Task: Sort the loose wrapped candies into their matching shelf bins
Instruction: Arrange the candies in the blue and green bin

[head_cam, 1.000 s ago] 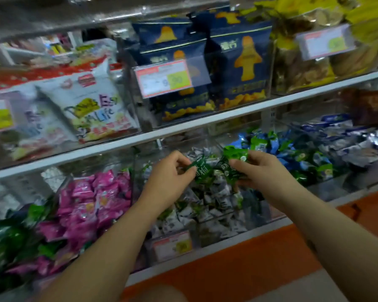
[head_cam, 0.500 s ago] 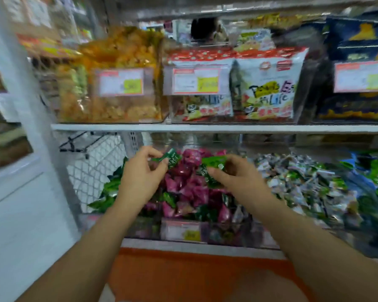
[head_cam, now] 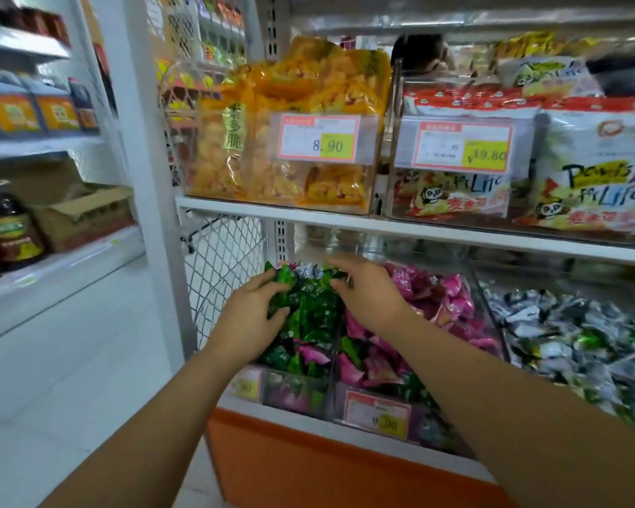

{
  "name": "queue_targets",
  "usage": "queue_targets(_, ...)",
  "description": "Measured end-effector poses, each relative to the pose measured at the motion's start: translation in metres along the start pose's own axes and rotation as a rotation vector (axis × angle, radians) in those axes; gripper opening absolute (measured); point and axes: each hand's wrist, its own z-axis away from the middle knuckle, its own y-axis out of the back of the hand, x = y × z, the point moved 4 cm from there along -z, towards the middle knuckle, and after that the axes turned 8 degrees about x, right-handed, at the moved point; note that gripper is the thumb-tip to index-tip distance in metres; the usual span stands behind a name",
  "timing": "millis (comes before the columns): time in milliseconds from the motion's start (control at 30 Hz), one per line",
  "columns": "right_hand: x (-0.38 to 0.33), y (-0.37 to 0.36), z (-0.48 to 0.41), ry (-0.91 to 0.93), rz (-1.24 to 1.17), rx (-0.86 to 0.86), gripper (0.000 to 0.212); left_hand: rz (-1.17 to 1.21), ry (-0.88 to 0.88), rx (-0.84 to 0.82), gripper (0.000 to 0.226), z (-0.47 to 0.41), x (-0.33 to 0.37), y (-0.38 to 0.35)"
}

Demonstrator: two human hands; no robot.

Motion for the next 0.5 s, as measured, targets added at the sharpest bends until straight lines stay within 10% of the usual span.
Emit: queue_targets(500,0.087,0.133,0.154,-0.133,0.102,0.146,0.027,0.243,-0.405,-0.058,0.02,0.027,0.213,-0.044)
